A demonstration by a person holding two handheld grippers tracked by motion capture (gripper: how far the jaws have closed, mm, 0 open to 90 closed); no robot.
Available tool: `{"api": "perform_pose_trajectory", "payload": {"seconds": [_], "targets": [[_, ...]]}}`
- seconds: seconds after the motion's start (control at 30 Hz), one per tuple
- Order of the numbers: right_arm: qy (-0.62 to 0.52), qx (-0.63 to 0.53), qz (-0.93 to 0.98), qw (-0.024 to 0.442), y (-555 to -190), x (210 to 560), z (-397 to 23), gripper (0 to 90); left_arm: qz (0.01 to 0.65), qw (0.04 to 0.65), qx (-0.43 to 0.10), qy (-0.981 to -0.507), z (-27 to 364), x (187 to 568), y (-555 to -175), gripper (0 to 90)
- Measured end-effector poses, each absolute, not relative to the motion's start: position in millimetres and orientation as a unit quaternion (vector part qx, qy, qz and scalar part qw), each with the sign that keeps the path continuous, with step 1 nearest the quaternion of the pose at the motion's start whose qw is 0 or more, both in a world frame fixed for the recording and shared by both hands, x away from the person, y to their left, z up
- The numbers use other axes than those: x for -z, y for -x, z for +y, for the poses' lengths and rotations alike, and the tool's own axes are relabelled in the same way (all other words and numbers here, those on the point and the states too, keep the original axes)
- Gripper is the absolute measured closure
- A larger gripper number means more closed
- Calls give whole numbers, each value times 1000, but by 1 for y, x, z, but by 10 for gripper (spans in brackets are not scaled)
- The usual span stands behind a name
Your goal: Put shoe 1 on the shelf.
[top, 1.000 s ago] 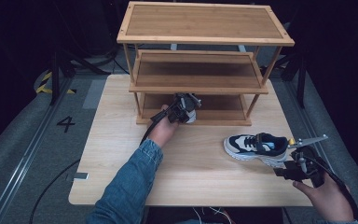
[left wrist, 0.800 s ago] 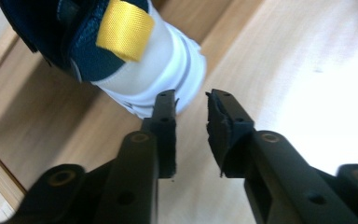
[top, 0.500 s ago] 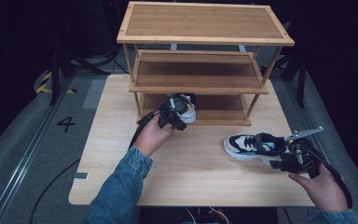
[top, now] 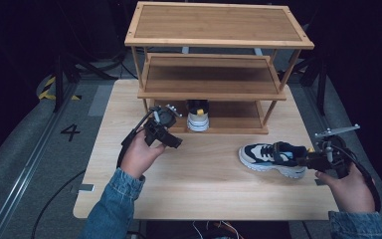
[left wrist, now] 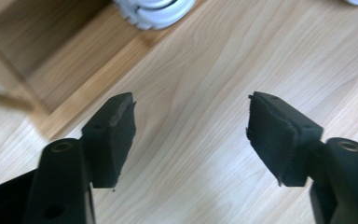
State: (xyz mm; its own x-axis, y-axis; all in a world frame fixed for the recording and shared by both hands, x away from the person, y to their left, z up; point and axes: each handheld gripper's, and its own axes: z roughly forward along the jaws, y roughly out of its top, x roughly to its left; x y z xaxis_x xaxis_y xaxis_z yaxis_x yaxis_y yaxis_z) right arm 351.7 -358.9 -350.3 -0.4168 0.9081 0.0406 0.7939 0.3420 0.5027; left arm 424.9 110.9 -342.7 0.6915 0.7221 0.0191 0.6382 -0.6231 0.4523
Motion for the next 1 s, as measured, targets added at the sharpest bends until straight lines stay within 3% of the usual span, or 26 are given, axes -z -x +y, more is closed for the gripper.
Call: {"api": "perform_pose_trajectory", "payload": {"seconds": [0.4, 0.6, 0.9, 1.0], "targets": [[-542, -244, 793, 135, -375, 348, -376, 482, 442, 175, -103, -874, 163, 365, -411, 320], [-551, -249, 784, 142, -376, 351, -384, 477, 485, 145, -81, -859, 177, 374, -417, 293], [-566, -258, 769, 144, -380, 354, -396, 475, 511, 122, -90, -846, 186, 380, -423, 253], [-570, -248, 771, 136, -383, 357, -397, 533, 506, 116, -91, -850, 186, 380, -423, 253]]}}
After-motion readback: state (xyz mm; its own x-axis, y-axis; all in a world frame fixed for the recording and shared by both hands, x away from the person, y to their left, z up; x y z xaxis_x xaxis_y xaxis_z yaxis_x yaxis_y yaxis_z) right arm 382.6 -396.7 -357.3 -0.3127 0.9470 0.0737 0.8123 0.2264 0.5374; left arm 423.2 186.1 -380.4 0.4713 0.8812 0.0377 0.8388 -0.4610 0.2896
